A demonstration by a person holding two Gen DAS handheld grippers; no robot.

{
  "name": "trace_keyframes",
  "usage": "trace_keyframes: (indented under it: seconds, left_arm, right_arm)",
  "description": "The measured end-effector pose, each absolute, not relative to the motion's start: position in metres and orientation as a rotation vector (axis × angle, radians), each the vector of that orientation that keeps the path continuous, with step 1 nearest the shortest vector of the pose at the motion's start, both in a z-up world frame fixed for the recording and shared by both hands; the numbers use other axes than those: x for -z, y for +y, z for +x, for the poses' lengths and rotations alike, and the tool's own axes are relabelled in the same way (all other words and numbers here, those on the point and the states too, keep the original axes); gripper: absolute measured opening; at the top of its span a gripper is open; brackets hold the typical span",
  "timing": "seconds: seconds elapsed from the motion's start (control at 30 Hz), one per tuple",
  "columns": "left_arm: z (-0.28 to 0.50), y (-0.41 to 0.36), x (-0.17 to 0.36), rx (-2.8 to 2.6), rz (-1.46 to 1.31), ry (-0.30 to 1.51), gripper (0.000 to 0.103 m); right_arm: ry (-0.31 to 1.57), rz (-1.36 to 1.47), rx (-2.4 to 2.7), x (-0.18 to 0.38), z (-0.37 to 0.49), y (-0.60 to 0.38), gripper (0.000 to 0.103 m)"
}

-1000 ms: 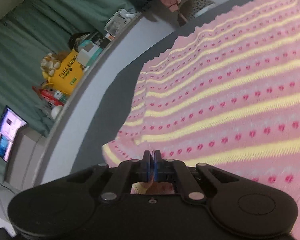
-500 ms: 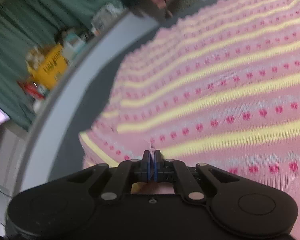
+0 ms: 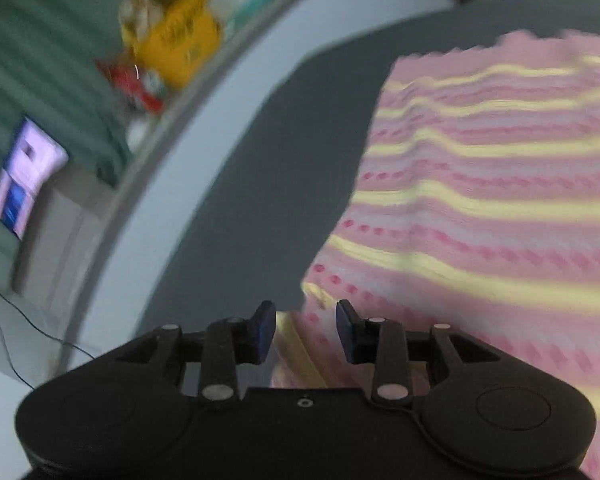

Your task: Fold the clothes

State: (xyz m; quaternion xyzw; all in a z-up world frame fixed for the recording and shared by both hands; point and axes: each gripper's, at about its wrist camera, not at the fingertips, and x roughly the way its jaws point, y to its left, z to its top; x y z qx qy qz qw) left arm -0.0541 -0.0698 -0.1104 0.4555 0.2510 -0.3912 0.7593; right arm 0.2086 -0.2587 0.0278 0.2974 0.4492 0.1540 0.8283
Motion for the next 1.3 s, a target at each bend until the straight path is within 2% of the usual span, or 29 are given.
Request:
trace_keyframes:
  seconds: [0.17, 0.23, 0.27, 0.37, 0.57, 0.63, 0.7, 0.83, 0.97, 1.2, 1.27, 1.3]
  left_arm:
    - [-0.038, -0.070, 0.113, 0.890, 0.891, 0.691, 0.103]
    - [-0.035, -0.070, 0.114, 0.897, 0.864, 0.723, 0.103]
    - [-0.033, -0.069, 0.115, 0.901, 0.849, 0.738, 0.103]
    - [-0.025, -0.066, 0.117, 0.913, 0.787, 0.797, 0.103]
    - [-0.019, -0.066, 0.123, 0.924, 0.752, 0.834, 0.103]
    - [-0.021, -0.068, 0.123, 0.923, 0.758, 0.829, 0.103]
    - [-0.023, -0.069, 0.123, 0.921, 0.763, 0.825, 0.103]
    - [-0.020, -0.070, 0.117, 0.919, 0.789, 0.806, 0.103]
    - [-0.022, -0.069, 0.115, 0.918, 0.796, 0.803, 0.103]
    - [-0.023, -0.068, 0.114, 0.918, 0.803, 0.796, 0.103]
    - [-0.023, -0.069, 0.114, 0.918, 0.803, 0.795, 0.103]
    - [-0.023, -0.069, 0.113, 0.919, 0.802, 0.796, 0.103]
  right_arm:
    - [1.239, 0.484, -0.293, -0.016, 0.265, -0.223, 0.034]
    - [1.308, 0.423, -0.267, -0.007, 0.277, -0.212, 0.022]
    - [1.318, 0.395, -0.260, -0.005, 0.281, -0.208, 0.006]
    - [1.272, 0.417, -0.262, -0.003, 0.288, -0.205, 0.006]
    - [1.214, 0.684, -0.247, 0.020, 0.286, -0.229, 0.006]
    - [1.187, 0.749, -0.296, 0.021, 0.281, -0.242, 0.012]
    - [1.109, 0.747, -0.350, 0.011, 0.269, -0.257, 0.037]
    - [1.008, 0.568, -0.363, -0.009, 0.242, -0.285, 0.040]
    - [1.034, 0.489, -0.403, -0.003, 0.221, -0.297, 0.033]
    - [1.030, 0.369, -0.404, 0.000, 0.242, -0.246, 0.032]
    - [1.000, 0.298, -0.386, -0.001, 0.236, -0.231, 0.023]
    - [0.990, 0.268, -0.393, -0.001, 0.232, -0.227, 0.006]
